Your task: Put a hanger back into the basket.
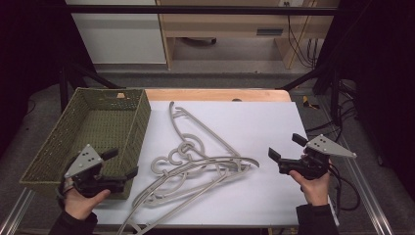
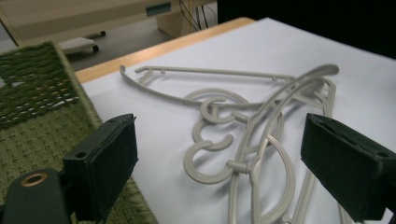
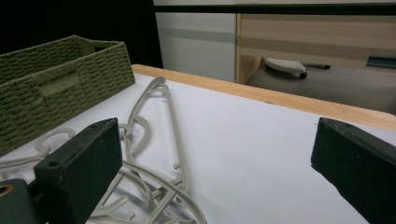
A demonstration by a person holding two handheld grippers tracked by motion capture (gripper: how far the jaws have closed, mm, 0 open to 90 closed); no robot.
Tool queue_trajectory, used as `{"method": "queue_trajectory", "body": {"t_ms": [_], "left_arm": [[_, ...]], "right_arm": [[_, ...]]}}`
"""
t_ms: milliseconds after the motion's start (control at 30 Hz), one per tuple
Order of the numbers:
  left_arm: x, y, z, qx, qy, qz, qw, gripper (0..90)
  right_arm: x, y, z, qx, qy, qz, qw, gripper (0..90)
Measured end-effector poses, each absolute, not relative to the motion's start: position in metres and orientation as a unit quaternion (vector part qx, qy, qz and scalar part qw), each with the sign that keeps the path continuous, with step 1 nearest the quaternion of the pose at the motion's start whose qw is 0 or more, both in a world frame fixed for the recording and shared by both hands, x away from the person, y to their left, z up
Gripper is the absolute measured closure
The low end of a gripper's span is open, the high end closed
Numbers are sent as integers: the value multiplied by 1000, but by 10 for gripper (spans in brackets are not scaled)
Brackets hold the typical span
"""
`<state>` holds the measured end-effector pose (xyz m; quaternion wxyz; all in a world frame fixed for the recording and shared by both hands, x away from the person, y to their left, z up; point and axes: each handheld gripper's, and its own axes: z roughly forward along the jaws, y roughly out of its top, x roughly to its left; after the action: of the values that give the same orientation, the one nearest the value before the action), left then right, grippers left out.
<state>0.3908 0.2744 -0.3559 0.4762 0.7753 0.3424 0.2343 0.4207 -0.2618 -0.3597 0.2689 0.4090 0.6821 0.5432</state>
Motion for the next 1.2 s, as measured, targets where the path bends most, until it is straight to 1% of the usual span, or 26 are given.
{"method": "queue_trajectory", "body": {"t_ms": [67, 100, 200, 267, 333, 367, 400, 433, 600, 667, 767, 800, 867, 967, 1033, 1067, 1200], "left_arm": [[391, 264, -360, 787, 335, 227, 467, 118], [390, 253, -365, 799, 330, 219, 452, 127], [390, 244, -371, 810, 326, 212, 438, 133], [392, 233, -380, 825, 326, 196, 419, 149], [393, 231, -383, 829, 327, 189, 412, 158], [395, 225, -391, 839, 329, 175, 397, 175], [395, 225, -391, 839, 329, 175, 397, 193], [398, 221, -398, 846, 331, 164, 384, 212], [402, 213, -410, 851, 343, 147, 368, 300], [407, 209, -419, 859, 349, 135, 350, 333], [410, 208, -425, 860, 359, 134, 338, 380], [412, 208, -427, 861, 362, 135, 332, 380], [418, 206, -435, 862, 372, 133, 318, 436], [421, 205, -440, 860, 382, 122, 315, 495], [421, 205, -440, 862, 382, 120, 311, 505], [422, 205, -441, 862, 384, 121, 309, 545], [423, 204, -444, 866, 383, 112, 303, 602]], "right_arm": [[421, -261, -360, 407, 686, 539, 270, 21], [421, -260, -360, 405, 688, 539, 268, 21], [421, -260, -360, 406, 688, 540, 265, 22], [420, -261, -359, 406, 689, 540, 264, 21], [420, -261, -359, 405, 688, 542, 264, 22], [420, -261, -358, 406, 687, 543, 263, 22], [420, -261, -358, 406, 687, 543, 263, 22], [420, -261, -359, 404, 688, 542, 264, 22], [420, -260, -359, 406, 689, 541, 262, 22], [420, -260, -359, 405, 689, 542, 261, 22], [420, -260, -359, 404, 690, 541, 259, 22], [420, -260, -359, 404, 690, 541, 259, 22], [421, -260, -359, 404, 690, 542, 259, 22], [421, -260, -359, 404, 691, 541, 259, 22], [421, -260, -360, 404, 691, 540, 259, 22], [421, -260, -360, 404, 691, 540, 259, 22], [421, -260, -360, 404, 691, 541, 258, 22]]}}
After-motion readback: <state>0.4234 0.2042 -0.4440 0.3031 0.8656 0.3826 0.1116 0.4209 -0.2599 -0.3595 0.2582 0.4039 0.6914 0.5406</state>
